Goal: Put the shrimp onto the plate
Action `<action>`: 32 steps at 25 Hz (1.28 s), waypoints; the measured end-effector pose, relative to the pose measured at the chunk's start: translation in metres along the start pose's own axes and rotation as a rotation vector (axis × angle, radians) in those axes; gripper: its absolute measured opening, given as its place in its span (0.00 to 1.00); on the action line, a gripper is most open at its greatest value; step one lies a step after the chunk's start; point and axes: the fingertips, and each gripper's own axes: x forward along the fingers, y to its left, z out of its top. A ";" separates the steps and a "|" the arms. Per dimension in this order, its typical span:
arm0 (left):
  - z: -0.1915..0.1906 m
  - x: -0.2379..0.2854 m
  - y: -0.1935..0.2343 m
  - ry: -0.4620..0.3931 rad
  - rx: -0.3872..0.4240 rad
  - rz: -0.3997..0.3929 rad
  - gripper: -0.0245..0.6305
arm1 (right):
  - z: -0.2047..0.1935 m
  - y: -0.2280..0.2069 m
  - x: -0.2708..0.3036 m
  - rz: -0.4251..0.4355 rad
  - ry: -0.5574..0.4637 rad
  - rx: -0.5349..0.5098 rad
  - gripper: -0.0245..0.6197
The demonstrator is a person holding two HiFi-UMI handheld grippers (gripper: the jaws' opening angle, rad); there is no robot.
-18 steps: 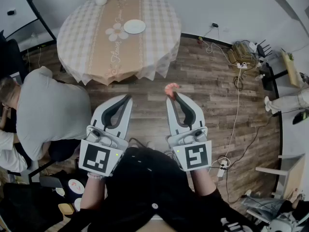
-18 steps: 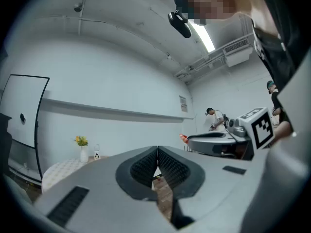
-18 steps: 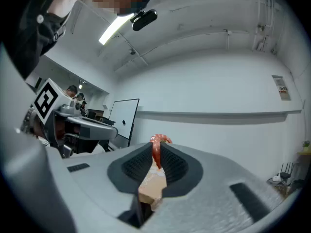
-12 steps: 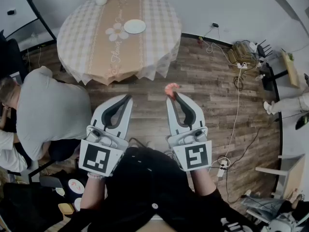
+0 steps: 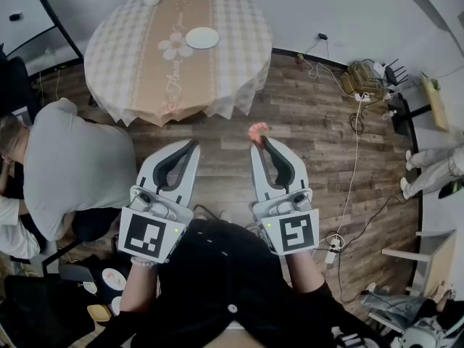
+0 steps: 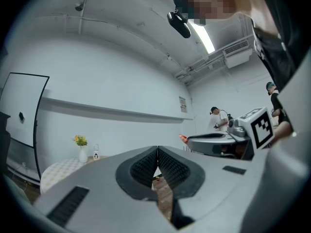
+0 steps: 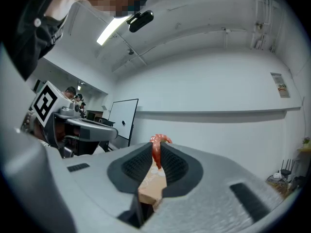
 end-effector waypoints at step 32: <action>-0.006 -0.041 0.021 -0.020 0.002 -0.073 0.04 | 0.006 0.048 -0.006 -0.089 0.013 -0.012 0.10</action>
